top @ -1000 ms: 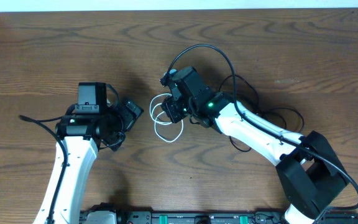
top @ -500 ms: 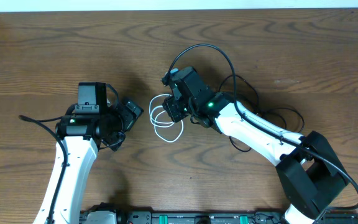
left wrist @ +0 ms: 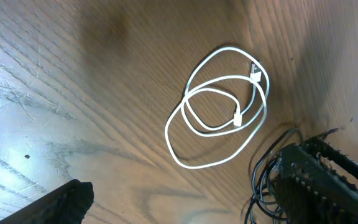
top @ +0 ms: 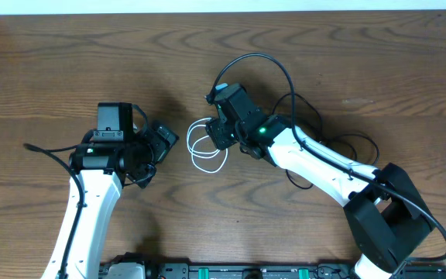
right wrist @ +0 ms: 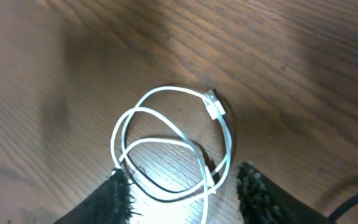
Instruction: Untangle cables
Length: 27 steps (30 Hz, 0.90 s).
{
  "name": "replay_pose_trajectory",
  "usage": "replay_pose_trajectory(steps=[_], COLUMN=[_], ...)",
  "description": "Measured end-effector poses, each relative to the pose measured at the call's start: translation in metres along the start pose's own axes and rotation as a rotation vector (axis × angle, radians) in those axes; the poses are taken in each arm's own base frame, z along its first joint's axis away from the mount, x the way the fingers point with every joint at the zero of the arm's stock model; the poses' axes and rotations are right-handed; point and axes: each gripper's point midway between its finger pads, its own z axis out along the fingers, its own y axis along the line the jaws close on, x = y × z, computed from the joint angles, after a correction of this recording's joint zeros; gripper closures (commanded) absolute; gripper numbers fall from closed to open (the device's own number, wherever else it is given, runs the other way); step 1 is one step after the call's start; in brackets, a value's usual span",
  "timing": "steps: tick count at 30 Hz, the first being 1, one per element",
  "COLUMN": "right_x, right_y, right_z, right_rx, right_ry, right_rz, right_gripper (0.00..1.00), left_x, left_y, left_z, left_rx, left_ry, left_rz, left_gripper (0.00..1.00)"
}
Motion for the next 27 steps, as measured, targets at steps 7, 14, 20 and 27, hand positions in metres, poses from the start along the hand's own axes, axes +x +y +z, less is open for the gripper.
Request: replay_pose_trajectory(steps=[7,14,20,27], right_x=[0.003,0.005,0.027,0.049], right_y=[-0.009,-0.018,-0.021,-0.027], right_z=[0.000,0.003,0.036,0.068], right_rx=[0.052,0.102,0.122,0.131], right_ry=[0.009,0.009,0.063,0.109], right_rz=[-0.001,-0.003,-0.033,-0.116], right_gripper=[0.36,0.37,0.34,0.31], left_x=[0.000,0.000,0.000,0.000], left_y=[0.000,0.000,0.000,0.000], left_z=[0.000,0.000,0.000,0.000], left_rx=[0.000,0.000,0.000,0.000], left_ry=[0.000,0.000,0.000,0.000], left_rz=[0.000,0.000,0.000,0.000], left_gripper=[0.02,0.02,0.02,0.02])
